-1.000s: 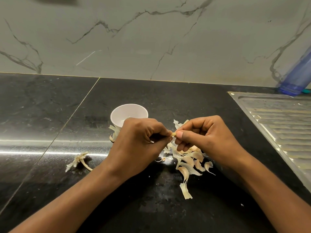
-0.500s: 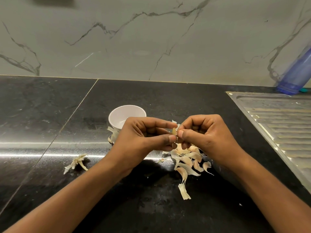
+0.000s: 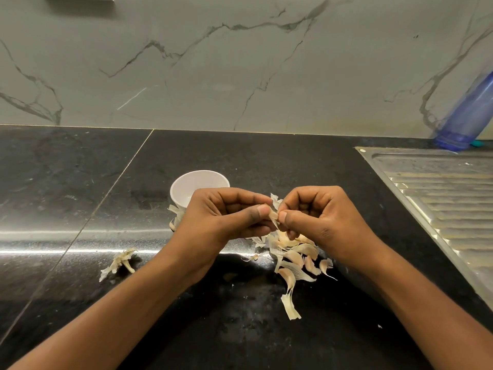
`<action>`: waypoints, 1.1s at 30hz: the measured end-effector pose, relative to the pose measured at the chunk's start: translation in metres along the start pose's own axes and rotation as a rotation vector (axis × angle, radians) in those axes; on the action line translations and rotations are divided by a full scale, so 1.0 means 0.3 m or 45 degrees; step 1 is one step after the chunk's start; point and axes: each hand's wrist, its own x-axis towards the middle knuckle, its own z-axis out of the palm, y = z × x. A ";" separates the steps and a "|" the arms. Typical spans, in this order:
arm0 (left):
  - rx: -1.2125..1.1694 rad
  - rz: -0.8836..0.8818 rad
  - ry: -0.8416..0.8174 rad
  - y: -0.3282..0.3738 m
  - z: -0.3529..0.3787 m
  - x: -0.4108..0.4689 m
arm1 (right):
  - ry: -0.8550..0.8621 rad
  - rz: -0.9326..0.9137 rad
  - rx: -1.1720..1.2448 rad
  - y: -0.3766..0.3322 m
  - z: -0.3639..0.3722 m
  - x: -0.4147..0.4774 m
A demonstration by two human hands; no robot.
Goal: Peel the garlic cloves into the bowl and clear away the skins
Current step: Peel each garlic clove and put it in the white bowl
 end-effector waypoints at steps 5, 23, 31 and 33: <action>-0.125 -0.016 0.121 0.012 -0.008 0.008 | 0.031 -0.017 0.010 0.005 -0.008 0.001; -0.093 -0.015 0.114 0.019 0.001 0.000 | 0.026 -0.204 -0.067 0.020 0.014 -0.001; -0.214 -0.139 0.021 0.032 0.002 0.001 | -0.067 -0.257 0.093 0.021 -0.009 -0.005; -0.262 -0.200 -0.018 0.038 -0.003 0.002 | -0.113 -0.264 0.146 0.024 -0.014 0.000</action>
